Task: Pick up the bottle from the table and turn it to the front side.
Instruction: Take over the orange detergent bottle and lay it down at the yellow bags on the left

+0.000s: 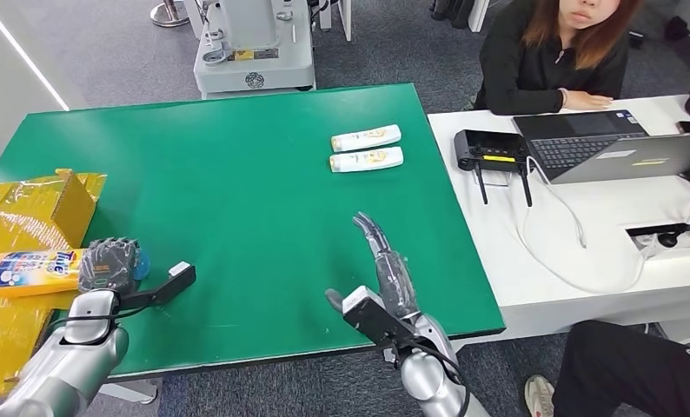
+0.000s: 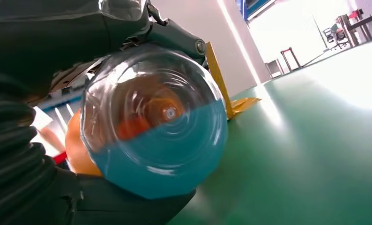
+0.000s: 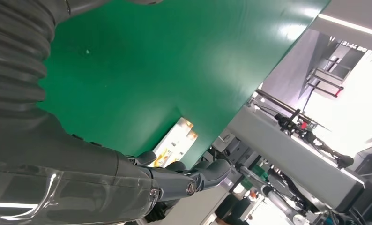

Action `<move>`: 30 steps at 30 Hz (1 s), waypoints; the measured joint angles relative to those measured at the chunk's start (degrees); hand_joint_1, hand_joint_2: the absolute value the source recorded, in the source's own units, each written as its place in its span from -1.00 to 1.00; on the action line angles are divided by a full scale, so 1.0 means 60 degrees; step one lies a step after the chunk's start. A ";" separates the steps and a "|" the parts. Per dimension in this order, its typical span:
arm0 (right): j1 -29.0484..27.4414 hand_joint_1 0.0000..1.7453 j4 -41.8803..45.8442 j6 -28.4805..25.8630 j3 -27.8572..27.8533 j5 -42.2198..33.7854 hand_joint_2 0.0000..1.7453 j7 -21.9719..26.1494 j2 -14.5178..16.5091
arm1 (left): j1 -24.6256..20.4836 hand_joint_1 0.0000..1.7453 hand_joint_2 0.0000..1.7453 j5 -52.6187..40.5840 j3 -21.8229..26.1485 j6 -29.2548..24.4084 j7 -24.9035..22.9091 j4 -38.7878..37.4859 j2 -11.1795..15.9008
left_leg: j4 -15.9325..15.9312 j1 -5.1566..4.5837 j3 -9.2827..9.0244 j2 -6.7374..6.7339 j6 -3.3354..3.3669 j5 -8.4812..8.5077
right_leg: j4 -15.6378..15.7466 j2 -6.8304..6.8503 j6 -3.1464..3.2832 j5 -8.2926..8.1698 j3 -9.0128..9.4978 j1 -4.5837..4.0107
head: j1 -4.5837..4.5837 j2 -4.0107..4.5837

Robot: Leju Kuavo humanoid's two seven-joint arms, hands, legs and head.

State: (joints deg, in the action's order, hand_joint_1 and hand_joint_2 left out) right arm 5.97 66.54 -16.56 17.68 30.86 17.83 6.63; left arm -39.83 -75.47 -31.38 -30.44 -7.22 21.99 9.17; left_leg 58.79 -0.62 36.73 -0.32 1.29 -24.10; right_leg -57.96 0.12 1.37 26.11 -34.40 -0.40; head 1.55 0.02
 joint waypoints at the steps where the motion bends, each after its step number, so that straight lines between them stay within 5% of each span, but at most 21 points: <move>1: 0.0017 -1.00 -0.0009 0.0041 -0.0006 0.0046 1.00 -0.0010 0.0037 | 0.0009 0.91 1.00 -0.0119 0.0002 0.0013 -0.0045 -0.0036 0.0016 | 0.0000 0.0001 0.0000 0.0001 0.0000 0.0000 | -0.0001 0.0001 0.0000 0.0000 0.0000 -0.0001 | 0.0000 0.0000; 5: 0.0189 -1.00 -0.0135 0.0188 -0.0033 0.0171 1.00 -0.0007 0.0199 | 0.0070 -1.00 1.00 -0.0477 0.0031 0.0008 -0.0154 -0.0144 0.0070 | -0.0002 0.0005 0.0000 -0.0001 -0.0001 0.0001 | -0.0002 -0.0002 0.0001 0.0001 -0.0001 -0.0004 | 0.0000 0.0000; 10: 0.0285 -1.00 -0.0334 0.0300 -0.0047 0.0285 1.00 0.0050 0.0290 | 0.0059 -1.00 1.00 -0.0551 0.0237 0.0172 -0.0336 -0.0193 0.0112 | -0.0002 0.0004 -0.0005 0.0004 -0.0003 0.0002 | -0.0002 0.0005 0.0002 0.0001 0.0009 -0.0004 | 0.0002 0.0000; 14: 0.0288 -1.00 -0.0444 0.0319 -0.0109 0.0285 1.00 0.0063 0.0300 | 0.0023 -1.00 -1.00 -0.0184 0.0677 0.0358 -0.0168 -0.0193 0.0147 | -0.0003 0.0002 -0.0019 -0.0005 -0.0004 0.0001 | -0.0002 -0.0006 0.0002 0.0000 0.0018 -0.0003 | 0.0001 0.0000; 25: 0.0951 -1.00 -0.1452 0.0430 -0.0388 0.0264 1.00 0.0350 0.0490 | 0.0116 -1.00 -1.00 0.0974 0.2353 0.1027 0.1167 -0.0197 0.0188 | -0.0004 0.0005 -0.0027 0.0018 -0.0025 0.0018 | -0.0014 0.0017 0.0003 0.0000 0.0024 -0.0003 | 0.0000 0.0000; 30: 0.1200 -1.00 -0.1944 0.0431 -0.0422 0.0184 1.00 0.0524 0.0588 | 0.0135 -1.00 -1.00 0.2320 0.3247 0.1439 0.2709 -0.0182 0.0098 | -0.0004 -0.0001 -0.0031 0.0023 -0.0026 0.0018 | -0.0014 0.0022 0.0003 0.0000 0.0029 0.0002 | -0.0001 0.0000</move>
State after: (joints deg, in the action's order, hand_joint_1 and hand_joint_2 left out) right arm 13.17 54.88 -13.97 15.15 31.96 20.98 10.16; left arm -39.02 -61.56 -11.90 -21.80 9.03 20.89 9.76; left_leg 58.77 -0.63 36.55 -0.18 1.14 -23.99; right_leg -58.04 0.25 1.39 26.11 -34.23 -0.39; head 1.55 0.02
